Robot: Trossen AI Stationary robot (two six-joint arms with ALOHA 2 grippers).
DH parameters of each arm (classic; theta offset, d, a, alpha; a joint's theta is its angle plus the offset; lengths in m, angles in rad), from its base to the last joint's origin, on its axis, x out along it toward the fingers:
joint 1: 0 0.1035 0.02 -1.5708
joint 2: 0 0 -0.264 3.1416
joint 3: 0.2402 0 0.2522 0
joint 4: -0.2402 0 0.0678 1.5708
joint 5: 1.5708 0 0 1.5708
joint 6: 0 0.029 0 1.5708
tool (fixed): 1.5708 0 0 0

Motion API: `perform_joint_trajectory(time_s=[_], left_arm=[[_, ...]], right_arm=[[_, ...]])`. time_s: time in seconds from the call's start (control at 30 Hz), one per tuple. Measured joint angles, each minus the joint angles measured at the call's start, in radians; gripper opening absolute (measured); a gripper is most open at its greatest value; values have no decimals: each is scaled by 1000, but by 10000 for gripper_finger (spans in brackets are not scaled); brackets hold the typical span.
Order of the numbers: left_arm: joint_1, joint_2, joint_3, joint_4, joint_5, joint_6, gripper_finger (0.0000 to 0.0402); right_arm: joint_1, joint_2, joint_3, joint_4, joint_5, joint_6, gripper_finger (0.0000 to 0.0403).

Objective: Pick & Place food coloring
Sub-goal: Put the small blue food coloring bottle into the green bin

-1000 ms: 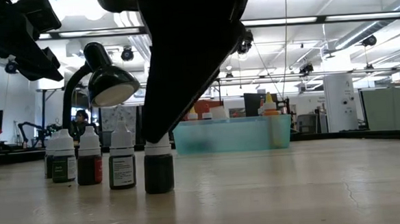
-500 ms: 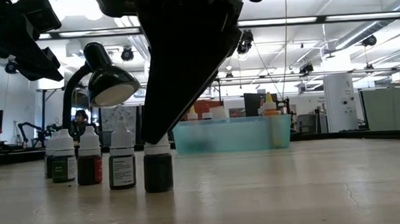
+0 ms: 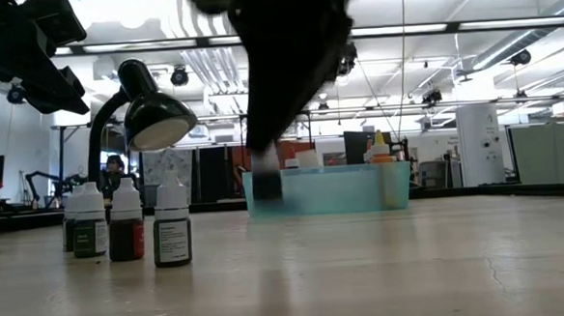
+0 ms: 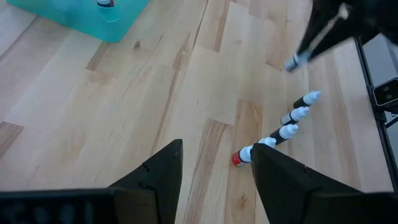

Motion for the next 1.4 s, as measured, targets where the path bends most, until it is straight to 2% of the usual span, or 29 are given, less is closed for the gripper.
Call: perform_joint_trajectory(time_s=[0.17,0.3,0.43,0.63,0.83,1.07,1.3,1.4], left_arm=[[0,0,0,0,0,0,163],[0,0,0,0,0,0,163],[0,0,0,0,0,0,163],[0,0,0,0,0,0,163],[0,0,0,0,0,0,163],[0,0,0,-1,0,0,163],[0,0,-21,-4,0,-20,163],[0,-3,-21,1,-1,-21,163]], right_arm=[[-63,-104,-4,-125,219,296,54],[-163,-171,-6,-211,294,477,54],[-304,-189,-6,-216,288,489,54],[-509,-193,-11,-216,189,411,54],[-649,-168,-24,-209,94,351,54],[-702,-86,-28,-148,33,346,54],[-701,-60,-52,-60,127,474,54],[-705,-60,-76,-17,130,509,54]])
